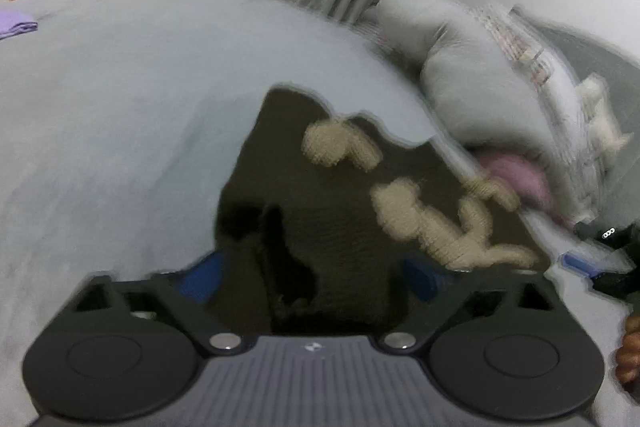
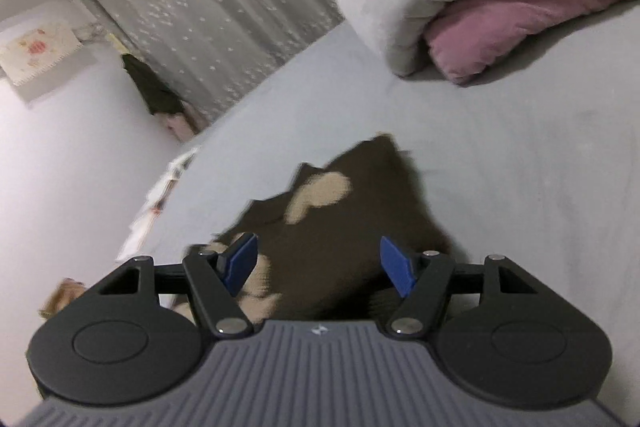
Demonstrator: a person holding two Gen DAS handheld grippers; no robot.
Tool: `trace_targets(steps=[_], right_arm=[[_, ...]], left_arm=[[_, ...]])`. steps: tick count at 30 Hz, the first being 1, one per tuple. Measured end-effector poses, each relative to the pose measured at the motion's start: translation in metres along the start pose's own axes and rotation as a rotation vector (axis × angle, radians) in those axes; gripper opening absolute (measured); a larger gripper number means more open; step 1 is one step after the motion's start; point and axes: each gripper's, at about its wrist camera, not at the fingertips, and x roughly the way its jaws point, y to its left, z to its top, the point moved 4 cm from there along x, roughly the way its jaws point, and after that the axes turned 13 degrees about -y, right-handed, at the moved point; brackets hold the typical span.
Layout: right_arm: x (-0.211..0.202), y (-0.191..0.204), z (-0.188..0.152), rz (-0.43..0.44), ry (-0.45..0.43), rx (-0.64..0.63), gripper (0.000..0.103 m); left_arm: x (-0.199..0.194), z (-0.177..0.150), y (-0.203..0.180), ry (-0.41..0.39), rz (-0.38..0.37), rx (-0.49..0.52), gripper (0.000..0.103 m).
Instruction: Fold clothes
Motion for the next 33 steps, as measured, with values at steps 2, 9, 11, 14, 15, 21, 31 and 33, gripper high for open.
trace_targets(steps=[2, 9, 11, 14, 15, 21, 31, 33], right_arm=[[0.001, -0.023, 0.002, 0.009, -0.013, 0.117, 0.048], [0.011, -0.051, -0.018, 0.035, 0.037, 0.418, 0.039], [0.016, -0.055, -0.021, 0.033, 0.028, 0.497, 0.040], [0.023, -0.070, -0.027, 0.018, 0.010, 0.607, 0.040], [0.025, -0.073, -0.029, 0.008, 0.007, 0.622, 0.038], [0.014, -0.073, -0.018, -0.119, -0.089, 0.525, 0.022], [0.013, -0.096, -0.024, -0.257, -0.126, 0.485, 0.014], [0.011, -0.103, -0.023, -0.248, -0.119, 0.531, 0.020]], left_arm=[[-0.002, 0.002, -0.003, 0.002, -0.022, -0.005, 0.023], [-0.006, 0.007, 0.009, -0.001, -0.038, -0.086, 0.017], [-0.010, 0.008, 0.005, -0.019, -0.030, -0.054, 0.017], [-0.014, 0.009, 0.000, -0.045, -0.024, -0.016, 0.016], [-0.016, 0.008, 0.000, -0.042, -0.018, -0.012, 0.016], [-0.015, 0.003, 0.003, -0.018, 0.027, 0.035, 0.014], [-0.015, 0.002, 0.007, -0.010, 0.025, 0.038, 0.018], [-0.017, 0.005, 0.008, -0.003, 0.027, 0.034, 0.020]])
